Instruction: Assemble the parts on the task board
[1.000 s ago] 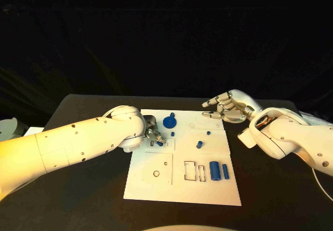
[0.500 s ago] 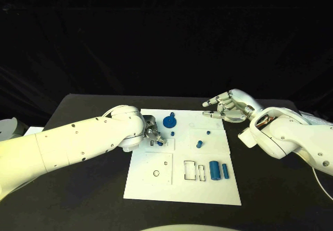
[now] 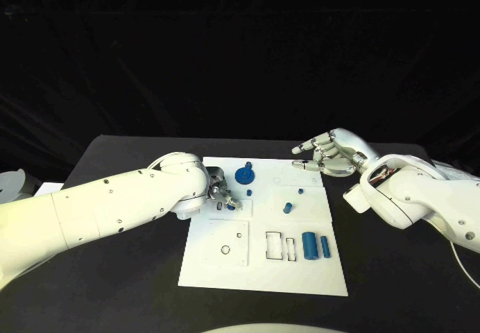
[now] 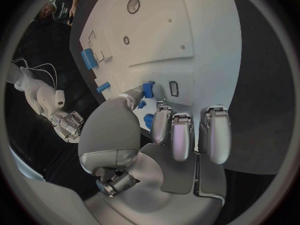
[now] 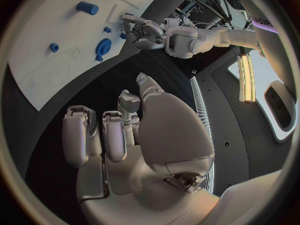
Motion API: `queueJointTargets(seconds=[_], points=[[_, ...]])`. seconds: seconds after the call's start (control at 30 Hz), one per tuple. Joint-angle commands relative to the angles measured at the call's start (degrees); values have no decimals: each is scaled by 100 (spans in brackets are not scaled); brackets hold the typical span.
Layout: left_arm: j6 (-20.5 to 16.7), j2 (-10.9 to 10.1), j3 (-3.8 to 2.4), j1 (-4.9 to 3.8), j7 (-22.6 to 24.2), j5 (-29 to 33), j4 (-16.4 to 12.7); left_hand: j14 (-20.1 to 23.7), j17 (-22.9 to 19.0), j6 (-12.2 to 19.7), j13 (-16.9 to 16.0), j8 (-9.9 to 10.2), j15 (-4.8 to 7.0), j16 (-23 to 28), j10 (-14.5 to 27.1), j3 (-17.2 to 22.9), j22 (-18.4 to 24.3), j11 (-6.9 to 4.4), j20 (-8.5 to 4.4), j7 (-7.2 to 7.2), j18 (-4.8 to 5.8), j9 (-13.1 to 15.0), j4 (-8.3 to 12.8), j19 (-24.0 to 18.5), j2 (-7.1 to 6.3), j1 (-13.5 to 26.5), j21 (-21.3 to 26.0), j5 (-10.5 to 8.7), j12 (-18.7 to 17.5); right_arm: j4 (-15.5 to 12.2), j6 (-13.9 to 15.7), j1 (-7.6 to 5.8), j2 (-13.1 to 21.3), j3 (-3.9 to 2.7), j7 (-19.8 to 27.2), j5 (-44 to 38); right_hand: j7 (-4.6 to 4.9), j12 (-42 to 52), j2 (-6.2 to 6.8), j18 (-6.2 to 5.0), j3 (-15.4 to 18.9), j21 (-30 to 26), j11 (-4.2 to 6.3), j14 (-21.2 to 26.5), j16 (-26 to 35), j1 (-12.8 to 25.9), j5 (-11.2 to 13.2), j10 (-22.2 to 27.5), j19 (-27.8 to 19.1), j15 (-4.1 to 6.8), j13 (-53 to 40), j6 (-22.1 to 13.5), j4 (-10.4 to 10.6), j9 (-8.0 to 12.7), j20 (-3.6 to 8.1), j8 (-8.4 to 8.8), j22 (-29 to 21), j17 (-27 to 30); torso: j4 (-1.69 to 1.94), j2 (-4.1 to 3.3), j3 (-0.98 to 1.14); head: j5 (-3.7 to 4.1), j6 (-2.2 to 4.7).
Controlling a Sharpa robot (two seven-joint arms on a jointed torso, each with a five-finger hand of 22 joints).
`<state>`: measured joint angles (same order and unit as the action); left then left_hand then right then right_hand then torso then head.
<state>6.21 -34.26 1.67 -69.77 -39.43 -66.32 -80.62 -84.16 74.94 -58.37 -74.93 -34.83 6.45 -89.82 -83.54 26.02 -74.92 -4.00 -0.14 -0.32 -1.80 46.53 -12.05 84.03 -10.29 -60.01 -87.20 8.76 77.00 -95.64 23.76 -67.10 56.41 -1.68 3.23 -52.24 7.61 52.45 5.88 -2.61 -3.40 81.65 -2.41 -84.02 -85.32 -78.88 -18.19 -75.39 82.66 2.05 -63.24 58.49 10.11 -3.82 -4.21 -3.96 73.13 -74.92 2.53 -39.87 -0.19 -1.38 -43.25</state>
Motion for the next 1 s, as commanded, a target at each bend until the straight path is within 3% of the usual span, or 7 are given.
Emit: queueJointTargets(seconds=[0.03,0.4,0.8,1.0], points=[[172,12,26,37,-331,24,11,-584,1506,-39,-156,10,42,-18,-53,-99,-1089,-2,-29,-5,79,-4,-54,414,24,71,-33,1,41,-6,-49,4,-3,0,18,-55,-8,-29,-20,-99,25,-23,1,-432,19,3,-31,52,-49,-22,8,22,8,-1,4,-5,-10,-782,-2,-3,-2,-3,2],[139,19,24,37,-330,51,67,-584,1506,-85,-163,19,44,-18,-67,-599,-1123,-6,-32,-10,86,9,-410,428,73,85,-49,9,40,-5,-49,4,-3,0,16,-55,-7,-34,-15,-101,37,-28,0,-431,23,21,-31,54,-52,-22,15,21,22,-1,3,-4,-17,-777,-3,-2,-2,-1,17],[110,27,18,37,-330,79,108,-584,1506,-109,-185,18,47,-18,-83,-752,-1158,-10,-35,-14,94,14,-466,444,109,106,-69,11,60,1,-56,5,-4,0,15,-55,-7,-32,-14,-100,46,-28,-1,-432,22,36,-32,54,-51,-23,16,20,33,-1,3,-4,-17,-780,-2,-3,-4,7,22],[85,21,10,37,-326,87,87,-584,1506,-136,-204,21,54,-18,-100,-1088,-1176,-19,-40,-25,98,20,-472,452,170,248,-78,10,76,4,-59,8,-5,0,17,-51,-8,-30,-12,-100,56,-28,-1,-431,24,51,-32,53,-50,-24,18,19,45,-1,2,-3,-15,-777,-1,-3,0,7,25]])
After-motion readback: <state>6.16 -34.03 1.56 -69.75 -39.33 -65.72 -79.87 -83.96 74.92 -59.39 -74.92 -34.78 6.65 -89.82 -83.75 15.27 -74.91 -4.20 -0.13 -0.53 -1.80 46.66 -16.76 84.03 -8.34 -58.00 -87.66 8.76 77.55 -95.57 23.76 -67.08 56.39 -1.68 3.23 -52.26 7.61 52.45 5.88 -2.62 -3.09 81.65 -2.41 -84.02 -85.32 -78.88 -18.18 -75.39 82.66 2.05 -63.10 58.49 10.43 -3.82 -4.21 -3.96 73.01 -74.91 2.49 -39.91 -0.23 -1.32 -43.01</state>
